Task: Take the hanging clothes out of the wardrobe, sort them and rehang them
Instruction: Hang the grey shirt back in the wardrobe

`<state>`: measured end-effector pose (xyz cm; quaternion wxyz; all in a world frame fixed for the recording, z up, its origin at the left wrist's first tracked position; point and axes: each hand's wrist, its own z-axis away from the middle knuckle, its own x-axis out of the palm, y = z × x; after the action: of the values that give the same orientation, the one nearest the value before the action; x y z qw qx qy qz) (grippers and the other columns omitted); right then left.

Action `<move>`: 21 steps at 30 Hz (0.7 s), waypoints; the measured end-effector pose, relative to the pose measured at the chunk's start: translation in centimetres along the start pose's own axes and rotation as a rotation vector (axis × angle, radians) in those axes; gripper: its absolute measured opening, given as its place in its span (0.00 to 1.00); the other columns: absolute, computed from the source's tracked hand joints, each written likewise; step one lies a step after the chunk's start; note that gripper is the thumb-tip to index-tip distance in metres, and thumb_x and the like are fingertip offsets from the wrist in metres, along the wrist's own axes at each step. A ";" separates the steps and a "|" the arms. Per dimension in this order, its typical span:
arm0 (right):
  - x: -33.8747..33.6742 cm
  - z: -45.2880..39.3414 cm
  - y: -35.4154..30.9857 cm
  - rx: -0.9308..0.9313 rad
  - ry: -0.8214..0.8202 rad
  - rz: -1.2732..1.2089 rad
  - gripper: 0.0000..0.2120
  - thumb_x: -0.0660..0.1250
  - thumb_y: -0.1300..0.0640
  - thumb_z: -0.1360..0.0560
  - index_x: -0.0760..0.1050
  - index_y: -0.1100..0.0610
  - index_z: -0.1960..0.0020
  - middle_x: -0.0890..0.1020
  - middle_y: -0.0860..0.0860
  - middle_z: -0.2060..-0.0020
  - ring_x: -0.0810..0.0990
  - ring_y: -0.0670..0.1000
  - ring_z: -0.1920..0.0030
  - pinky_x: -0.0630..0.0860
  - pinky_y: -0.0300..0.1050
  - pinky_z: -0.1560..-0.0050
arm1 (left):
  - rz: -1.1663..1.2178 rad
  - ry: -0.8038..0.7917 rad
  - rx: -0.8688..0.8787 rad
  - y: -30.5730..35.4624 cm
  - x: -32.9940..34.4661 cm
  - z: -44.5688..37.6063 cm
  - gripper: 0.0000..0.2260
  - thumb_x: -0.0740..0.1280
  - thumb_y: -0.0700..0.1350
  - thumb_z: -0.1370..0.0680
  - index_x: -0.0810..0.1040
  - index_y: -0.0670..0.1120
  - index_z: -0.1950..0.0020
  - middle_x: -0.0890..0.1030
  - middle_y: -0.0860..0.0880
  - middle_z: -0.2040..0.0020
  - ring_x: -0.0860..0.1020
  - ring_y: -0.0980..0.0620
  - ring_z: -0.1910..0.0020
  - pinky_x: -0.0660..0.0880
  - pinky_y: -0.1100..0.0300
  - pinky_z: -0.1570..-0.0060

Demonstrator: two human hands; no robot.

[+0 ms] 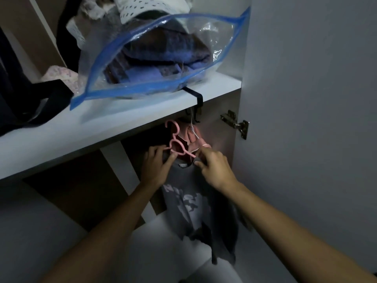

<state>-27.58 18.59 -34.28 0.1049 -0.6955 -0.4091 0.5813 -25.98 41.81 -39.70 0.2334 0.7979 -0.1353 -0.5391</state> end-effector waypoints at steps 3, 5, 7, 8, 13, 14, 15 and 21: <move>0.8 -2.3 0.5 0.011 0.033 0.018 0.10 0.72 0.59 0.22 0.73 0.47 0.49 0.81 0.48 0.51 0.79 0.52 0.52 0.70 0.45 0.52 | 0.015 -0.046 -0.063 0.3 1.3 -2.4 0.32 0.60 0.69 0.20 0.67 0.52 0.21 0.65 0.45 0.22 0.64 0.41 0.24 0.68 0.45 0.31; 1.2 -3.6 0.7 0.021 0.050 0.027 0.07 0.72 0.59 0.22 0.75 0.51 0.49 0.80 0.47 0.52 0.77 0.49 0.53 0.71 0.46 0.52 | 0.066 -0.086 -0.100 0.3 1.9 -4.0 0.36 0.58 0.73 0.22 0.65 0.53 0.20 0.63 0.45 0.20 0.63 0.41 0.22 0.67 0.43 0.29; 1.8 -4.6 0.8 0.025 0.069 0.037 0.07 0.72 0.60 0.22 0.75 0.52 0.51 0.80 0.49 0.53 0.78 0.51 0.52 0.73 0.47 0.52 | 0.090 -0.106 -0.131 0.3 2.4 -5.3 0.40 0.55 0.76 0.25 0.64 0.54 0.19 0.62 0.44 0.19 0.63 0.40 0.22 0.67 0.41 0.28; 2.0 -5.1 0.9 0.029 0.075 0.045 0.08 0.72 0.61 0.21 0.74 0.52 0.52 0.80 0.50 0.53 0.79 0.52 0.52 0.74 0.48 0.52 | 0.089 -0.112 -0.141 0.3 2.6 -5.8 0.40 0.54 0.77 0.25 0.64 0.54 0.19 0.62 0.44 0.19 0.64 0.40 0.22 0.67 0.41 0.28; 3.2 -6.7 1.5 0.049 0.116 0.049 0.05 0.71 0.61 0.21 0.76 0.55 0.48 0.82 0.53 0.50 0.82 0.55 0.48 0.79 0.54 0.47 | 0.099 -0.134 -0.163 0.4 3.1 -8.0 0.48 0.49 0.82 0.32 0.64 0.55 0.19 0.65 0.43 0.20 0.66 0.38 0.23 0.67 0.39 0.28; 3.4 -7.0 1.7 0.045 0.125 0.043 0.06 0.70 0.62 0.21 0.77 0.55 0.46 0.82 0.53 0.49 0.82 0.55 0.48 0.80 0.56 0.46 | 0.098 -0.140 -0.158 0.5 3.3 -8.4 0.49 0.49 0.82 0.32 0.63 0.55 0.19 0.64 0.43 0.20 0.66 0.38 0.23 0.66 0.39 0.28; 3.5 -7.3 1.7 0.043 0.133 0.037 0.07 0.70 0.62 0.21 0.77 0.54 0.45 0.82 0.53 0.48 0.82 0.55 0.47 0.81 0.56 0.45 | 0.098 -0.147 -0.157 0.7 3.3 -8.8 0.48 0.49 0.82 0.31 0.62 0.55 0.18 0.64 0.43 0.19 0.66 0.38 0.23 0.65 0.38 0.27; 4.2 -9.1 2.0 0.078 0.157 0.036 0.11 0.69 0.62 0.21 0.75 0.51 0.41 0.81 0.51 0.50 0.83 0.55 0.49 0.82 0.58 0.48 | 0.139 -0.174 -0.172 0.9 4.0 -11.4 0.56 0.46 0.88 0.37 0.62 0.56 0.18 0.66 0.44 0.20 0.67 0.38 0.23 0.65 0.37 0.25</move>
<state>-18.64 23.22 -35.85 0.1531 -0.7416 -0.3640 0.5423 -13.90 41.75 -38.85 0.3253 0.7139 -0.1631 -0.5983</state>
